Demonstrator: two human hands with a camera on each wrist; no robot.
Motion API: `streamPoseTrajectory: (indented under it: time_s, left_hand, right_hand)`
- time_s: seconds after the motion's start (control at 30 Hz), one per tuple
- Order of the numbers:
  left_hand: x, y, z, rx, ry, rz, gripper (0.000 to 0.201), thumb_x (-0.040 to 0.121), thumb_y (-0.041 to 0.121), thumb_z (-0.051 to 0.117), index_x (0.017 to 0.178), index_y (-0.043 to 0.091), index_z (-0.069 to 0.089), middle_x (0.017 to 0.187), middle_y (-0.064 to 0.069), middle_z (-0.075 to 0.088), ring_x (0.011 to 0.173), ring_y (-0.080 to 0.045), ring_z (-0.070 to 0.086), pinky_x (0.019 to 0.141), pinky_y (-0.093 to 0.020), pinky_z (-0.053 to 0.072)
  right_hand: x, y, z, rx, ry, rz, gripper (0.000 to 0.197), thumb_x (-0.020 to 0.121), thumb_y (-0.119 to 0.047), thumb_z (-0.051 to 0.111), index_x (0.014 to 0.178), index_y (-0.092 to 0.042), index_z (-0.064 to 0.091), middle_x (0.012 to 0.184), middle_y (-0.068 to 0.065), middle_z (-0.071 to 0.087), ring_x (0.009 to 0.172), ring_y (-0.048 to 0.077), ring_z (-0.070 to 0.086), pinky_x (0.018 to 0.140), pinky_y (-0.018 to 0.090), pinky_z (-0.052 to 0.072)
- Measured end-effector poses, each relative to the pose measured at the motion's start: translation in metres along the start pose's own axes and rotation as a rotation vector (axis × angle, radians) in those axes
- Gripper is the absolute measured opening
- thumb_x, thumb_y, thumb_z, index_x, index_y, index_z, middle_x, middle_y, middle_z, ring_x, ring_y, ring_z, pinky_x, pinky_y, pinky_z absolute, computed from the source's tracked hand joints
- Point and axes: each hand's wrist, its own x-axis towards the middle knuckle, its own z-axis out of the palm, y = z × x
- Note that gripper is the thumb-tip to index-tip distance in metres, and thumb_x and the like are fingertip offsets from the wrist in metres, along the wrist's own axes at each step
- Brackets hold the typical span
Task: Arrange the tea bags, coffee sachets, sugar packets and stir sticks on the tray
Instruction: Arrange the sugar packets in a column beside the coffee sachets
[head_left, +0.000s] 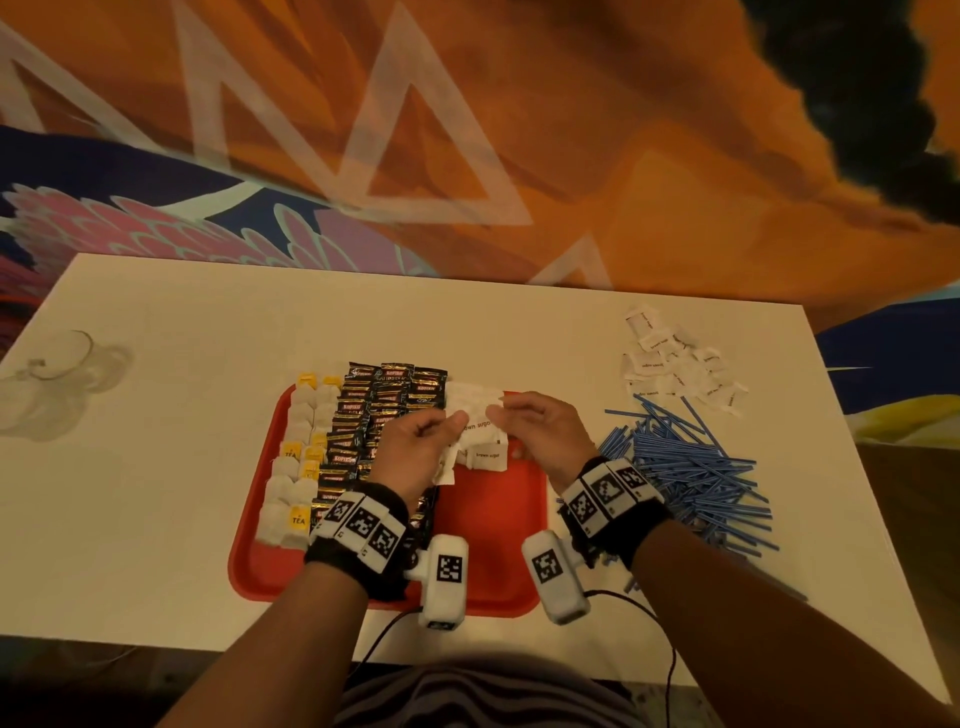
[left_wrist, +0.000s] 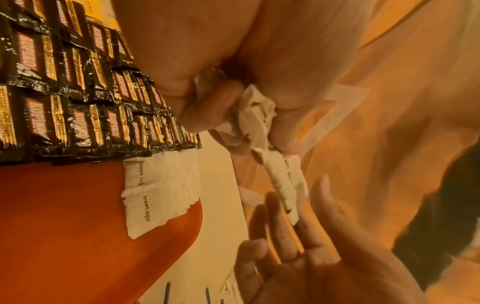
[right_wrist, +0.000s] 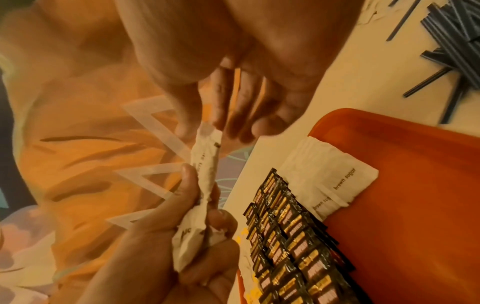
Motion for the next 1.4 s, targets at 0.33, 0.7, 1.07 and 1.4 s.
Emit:
streamPoseTrajectory:
  time_s: [0.33, 0.7, 1.07, 1.4]
  left_hand:
    - [0.004, -0.021, -0.014, 0.06, 0.128, -0.026, 0.009, 0.092, 0.019, 0.069, 0.086, 0.022, 0.075, 0.075, -0.002, 0.069, 0.064, -0.017, 0.057, 0.054, -0.026, 0.048]
    - [-0.001, -0.052, -0.065, 0.075, 0.227, -0.182, 0.013, 0.093, 0.026, 0.068, 0.097, 0.017, 0.076, 0.08, -0.003, 0.072, 0.072, -0.016, 0.064, 0.063, -0.028, 0.049]
    - [-0.006, -0.064, -0.1, 0.033, 0.231, -0.231, 0.016, 0.094, 0.021, 0.065, 0.103, 0.012, 0.075, 0.079, -0.005, 0.07, 0.064, -0.022, 0.055, 0.052, -0.028, 0.047]
    - [-0.004, -0.066, -0.105, 0.035, 0.223, -0.214, 0.015, 0.095, 0.021, 0.064, 0.101, 0.012, 0.074, 0.074, 0.0, 0.067, 0.051, -0.004, 0.05, 0.047, -0.019, 0.039]
  right_hand:
    - [0.002, 0.026, 0.01, -0.118, -0.061, 0.066, 0.016, 0.082, -0.014, 0.077, 0.09, -0.02, 0.064, 0.078, 0.008, 0.074, 0.068, 0.016, 0.071, 0.063, 0.028, 0.056]
    - [0.019, 0.095, 0.011, -0.294, 0.076, 0.241, 0.018, 0.083, -0.024, 0.075, 0.084, -0.032, 0.059, 0.074, -0.006, 0.073, 0.078, 0.015, 0.073, 0.091, 0.047, 0.055]
    - [0.048, 0.105, 0.055, -0.285, 0.183, 0.255, 0.011, 0.086, -0.017, 0.072, 0.094, -0.014, 0.066, 0.079, 0.002, 0.072, 0.062, 0.004, 0.064, 0.046, 0.009, 0.043]
    - [0.049, 0.105, 0.059, -0.56, 0.266, 0.224, 0.028, 0.083, -0.036, 0.072, 0.088, -0.015, 0.054, 0.077, -0.005, 0.057, 0.064, 0.009, 0.054, 0.05, 0.022, 0.037]
